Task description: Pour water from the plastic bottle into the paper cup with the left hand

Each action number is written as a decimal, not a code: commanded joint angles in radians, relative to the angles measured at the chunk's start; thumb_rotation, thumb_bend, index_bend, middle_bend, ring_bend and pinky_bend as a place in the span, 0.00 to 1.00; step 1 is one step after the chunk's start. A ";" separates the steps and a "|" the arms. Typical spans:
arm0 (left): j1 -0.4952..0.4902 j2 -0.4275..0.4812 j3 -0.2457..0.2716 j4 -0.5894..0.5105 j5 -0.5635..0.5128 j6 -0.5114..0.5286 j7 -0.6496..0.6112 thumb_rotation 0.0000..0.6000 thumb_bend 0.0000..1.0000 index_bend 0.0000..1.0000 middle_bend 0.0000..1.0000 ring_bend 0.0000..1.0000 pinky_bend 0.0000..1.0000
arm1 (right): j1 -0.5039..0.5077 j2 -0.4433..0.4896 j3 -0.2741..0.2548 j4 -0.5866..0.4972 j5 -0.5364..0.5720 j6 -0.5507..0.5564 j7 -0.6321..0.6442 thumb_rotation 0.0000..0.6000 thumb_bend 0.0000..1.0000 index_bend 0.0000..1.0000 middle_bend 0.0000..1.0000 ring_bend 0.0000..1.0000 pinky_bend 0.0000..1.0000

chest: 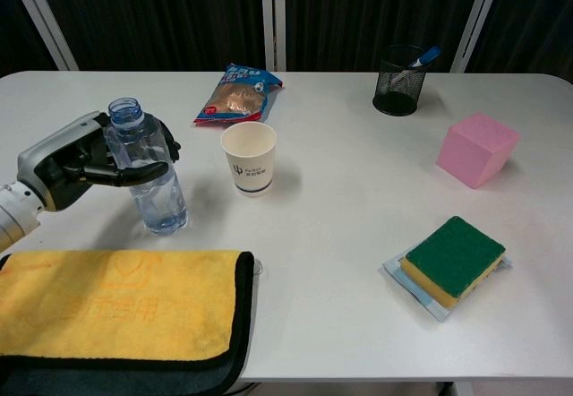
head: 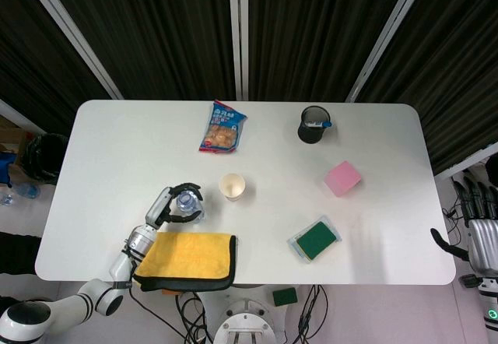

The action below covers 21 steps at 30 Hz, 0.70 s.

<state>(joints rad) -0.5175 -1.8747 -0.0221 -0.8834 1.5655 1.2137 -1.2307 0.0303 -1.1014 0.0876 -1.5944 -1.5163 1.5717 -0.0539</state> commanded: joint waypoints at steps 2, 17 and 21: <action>0.000 -0.004 0.004 0.000 0.001 -0.002 -0.011 1.00 0.28 0.51 0.50 0.27 0.28 | 0.000 0.001 0.001 0.002 0.003 -0.001 0.003 0.82 0.20 0.00 0.00 0.00 0.00; -0.003 -0.001 0.008 -0.005 0.006 0.006 -0.066 1.00 0.33 0.57 0.53 0.41 0.55 | 0.002 -0.001 0.003 0.008 0.009 -0.008 0.004 0.83 0.20 0.00 0.00 0.00 0.00; -0.002 -0.002 0.005 -0.006 0.004 0.011 -0.074 1.00 0.34 0.58 0.54 0.46 0.57 | 0.003 -0.002 0.004 0.009 0.010 -0.010 0.003 0.83 0.20 0.00 0.00 0.00 0.00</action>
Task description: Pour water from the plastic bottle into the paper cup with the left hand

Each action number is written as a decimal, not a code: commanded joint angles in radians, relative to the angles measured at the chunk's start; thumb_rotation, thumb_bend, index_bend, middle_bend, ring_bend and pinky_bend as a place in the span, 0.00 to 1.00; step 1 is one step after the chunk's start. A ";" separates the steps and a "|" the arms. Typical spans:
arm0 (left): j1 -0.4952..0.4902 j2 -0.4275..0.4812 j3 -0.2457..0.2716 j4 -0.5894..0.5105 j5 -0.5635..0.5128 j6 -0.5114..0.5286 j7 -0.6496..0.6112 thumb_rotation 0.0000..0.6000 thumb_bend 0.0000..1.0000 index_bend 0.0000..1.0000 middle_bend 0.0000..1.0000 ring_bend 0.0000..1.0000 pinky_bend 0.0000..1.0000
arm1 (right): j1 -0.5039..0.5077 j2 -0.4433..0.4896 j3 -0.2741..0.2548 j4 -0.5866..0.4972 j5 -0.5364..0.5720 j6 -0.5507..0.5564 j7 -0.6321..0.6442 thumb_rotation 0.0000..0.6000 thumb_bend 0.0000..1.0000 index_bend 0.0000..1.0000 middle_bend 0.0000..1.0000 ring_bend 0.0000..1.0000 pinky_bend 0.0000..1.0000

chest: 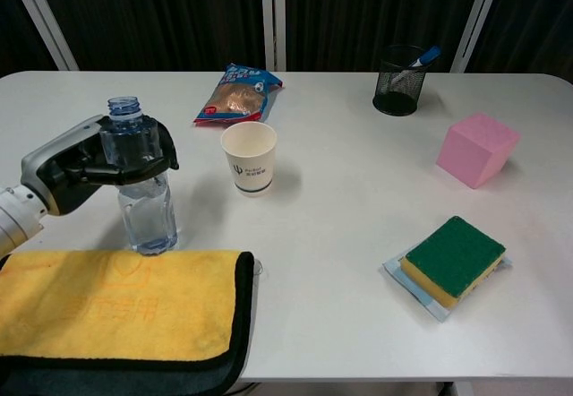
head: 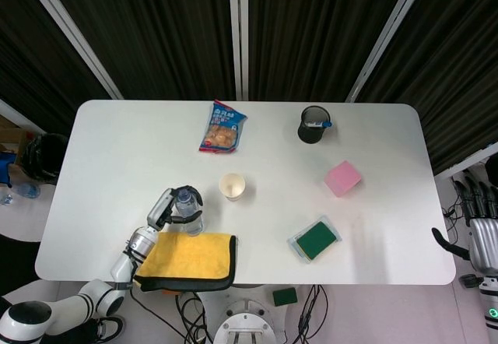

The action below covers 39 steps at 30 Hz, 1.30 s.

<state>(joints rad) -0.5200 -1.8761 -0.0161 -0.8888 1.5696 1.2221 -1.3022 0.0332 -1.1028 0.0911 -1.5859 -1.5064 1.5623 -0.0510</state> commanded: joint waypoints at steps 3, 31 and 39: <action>0.002 -0.001 -0.001 0.000 0.001 0.010 -0.006 1.00 0.35 0.59 0.56 0.48 0.59 | 0.000 0.000 0.000 0.000 -0.001 0.000 -0.002 0.83 0.20 0.00 0.00 0.00 0.00; -0.062 -0.041 -0.073 0.143 0.051 0.171 0.470 1.00 0.37 0.69 0.69 0.60 0.63 | 0.003 -0.005 -0.001 0.006 0.004 -0.007 -0.001 0.84 0.20 0.00 0.00 0.00 0.00; -0.157 -0.072 -0.107 0.236 0.032 0.086 0.675 1.00 0.38 0.70 0.70 0.60 0.64 | 0.003 -0.012 0.003 0.017 0.006 -0.002 -0.015 0.84 0.20 0.00 0.00 0.00 0.00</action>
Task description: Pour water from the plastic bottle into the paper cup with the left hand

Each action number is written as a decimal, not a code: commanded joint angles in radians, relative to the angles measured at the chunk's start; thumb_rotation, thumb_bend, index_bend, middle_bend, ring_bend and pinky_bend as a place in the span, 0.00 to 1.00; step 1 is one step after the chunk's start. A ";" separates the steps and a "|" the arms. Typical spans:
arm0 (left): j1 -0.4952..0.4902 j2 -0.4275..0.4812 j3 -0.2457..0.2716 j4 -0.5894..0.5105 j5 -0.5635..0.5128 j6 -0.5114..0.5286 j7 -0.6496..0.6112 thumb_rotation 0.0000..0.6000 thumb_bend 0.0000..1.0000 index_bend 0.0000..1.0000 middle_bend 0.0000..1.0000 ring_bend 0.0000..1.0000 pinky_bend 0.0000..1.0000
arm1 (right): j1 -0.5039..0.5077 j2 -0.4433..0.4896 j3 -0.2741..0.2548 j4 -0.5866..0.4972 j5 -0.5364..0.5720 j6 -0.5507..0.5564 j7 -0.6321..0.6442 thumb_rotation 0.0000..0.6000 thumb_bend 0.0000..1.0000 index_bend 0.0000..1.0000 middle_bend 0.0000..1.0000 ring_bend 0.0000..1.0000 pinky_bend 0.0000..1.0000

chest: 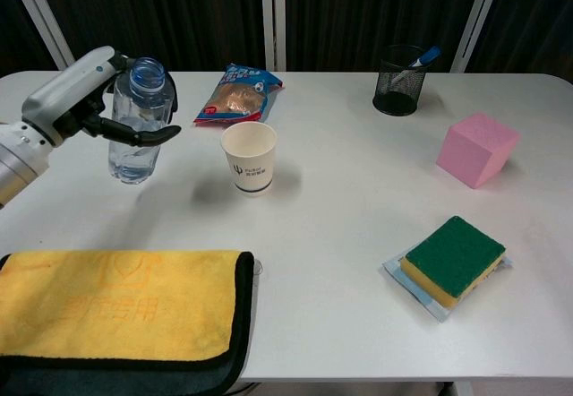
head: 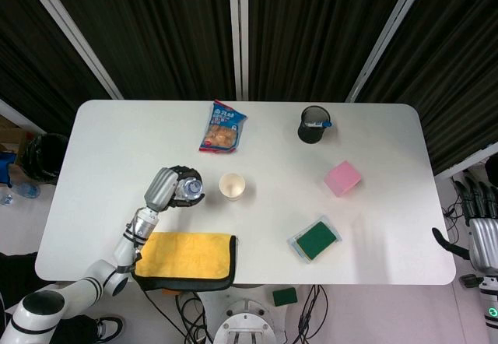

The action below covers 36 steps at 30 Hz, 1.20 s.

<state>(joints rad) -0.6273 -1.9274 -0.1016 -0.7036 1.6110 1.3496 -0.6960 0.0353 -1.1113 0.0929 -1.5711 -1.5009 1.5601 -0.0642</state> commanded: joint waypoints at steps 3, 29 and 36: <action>-0.089 -0.050 -0.028 0.118 -0.006 -0.054 0.149 1.00 0.38 0.71 0.70 0.61 0.64 | 0.002 -0.006 0.001 0.006 0.000 0.001 -0.002 0.84 0.20 0.00 0.00 0.00 0.00; -0.226 -0.172 0.052 0.411 0.028 -0.109 0.548 1.00 0.38 0.73 0.72 0.62 0.64 | -0.002 -0.003 0.007 0.027 0.013 0.001 0.023 0.84 0.20 0.00 0.00 0.00 0.00; -0.237 -0.176 0.074 0.454 0.036 -0.096 0.603 1.00 0.38 0.73 0.72 0.62 0.64 | -0.001 -0.006 0.006 0.033 0.016 -0.004 0.025 0.84 0.20 0.00 0.00 0.00 0.00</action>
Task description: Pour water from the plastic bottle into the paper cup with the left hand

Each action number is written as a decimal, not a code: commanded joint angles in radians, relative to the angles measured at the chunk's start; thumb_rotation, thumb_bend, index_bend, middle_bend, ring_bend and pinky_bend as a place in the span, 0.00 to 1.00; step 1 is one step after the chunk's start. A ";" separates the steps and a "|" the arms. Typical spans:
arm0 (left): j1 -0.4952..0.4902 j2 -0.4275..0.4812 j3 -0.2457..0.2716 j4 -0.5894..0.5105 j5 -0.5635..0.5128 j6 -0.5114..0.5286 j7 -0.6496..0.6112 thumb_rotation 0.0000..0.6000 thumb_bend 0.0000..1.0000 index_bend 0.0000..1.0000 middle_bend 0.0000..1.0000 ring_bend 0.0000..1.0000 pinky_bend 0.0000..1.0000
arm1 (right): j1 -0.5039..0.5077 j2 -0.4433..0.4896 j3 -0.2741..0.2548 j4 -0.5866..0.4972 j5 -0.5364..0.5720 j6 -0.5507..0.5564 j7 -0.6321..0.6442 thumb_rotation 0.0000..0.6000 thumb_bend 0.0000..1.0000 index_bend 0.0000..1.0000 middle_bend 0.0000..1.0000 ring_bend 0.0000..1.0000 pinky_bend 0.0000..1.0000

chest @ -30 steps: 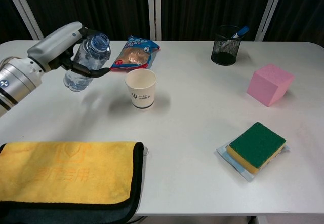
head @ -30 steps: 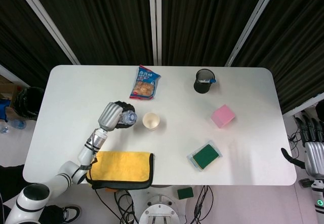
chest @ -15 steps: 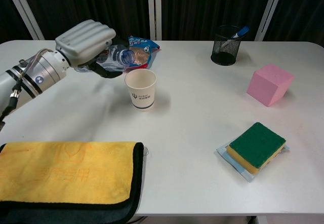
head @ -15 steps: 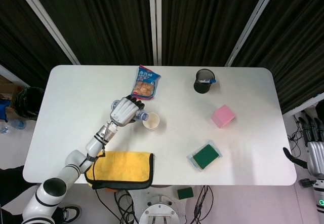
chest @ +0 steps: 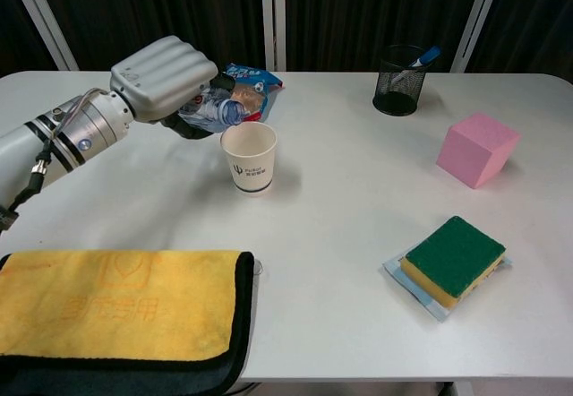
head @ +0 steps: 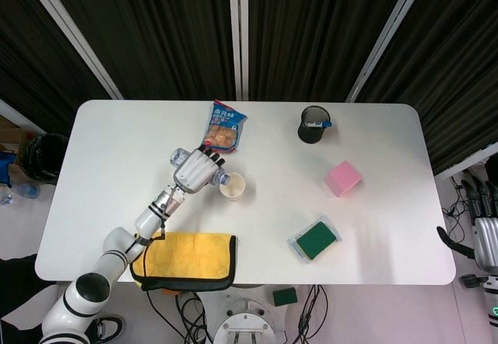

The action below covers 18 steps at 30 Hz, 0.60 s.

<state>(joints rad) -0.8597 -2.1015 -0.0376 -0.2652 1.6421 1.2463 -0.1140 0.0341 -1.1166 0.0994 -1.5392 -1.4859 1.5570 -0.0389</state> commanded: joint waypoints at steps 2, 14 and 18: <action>-0.006 -0.004 0.021 0.030 0.013 0.017 0.045 1.00 0.38 0.73 0.72 0.62 0.64 | 0.001 -0.002 0.000 0.002 0.001 -0.002 0.000 0.84 0.20 0.00 0.00 0.00 0.00; -0.021 -0.008 0.057 0.059 0.026 0.025 0.083 1.00 0.38 0.73 0.72 0.62 0.64 | 0.003 -0.005 0.002 0.004 0.007 -0.007 -0.004 0.84 0.20 0.00 0.00 0.00 0.00; -0.025 -0.009 0.060 0.061 0.023 0.027 0.090 1.00 0.38 0.73 0.72 0.62 0.64 | 0.004 -0.007 0.002 0.006 0.006 -0.007 -0.003 0.84 0.20 0.00 0.00 0.00 0.00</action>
<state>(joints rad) -0.8842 -2.1102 0.0217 -0.2045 1.6652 1.2734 -0.0246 0.0380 -1.1240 0.1012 -1.5334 -1.4800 1.5499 -0.0419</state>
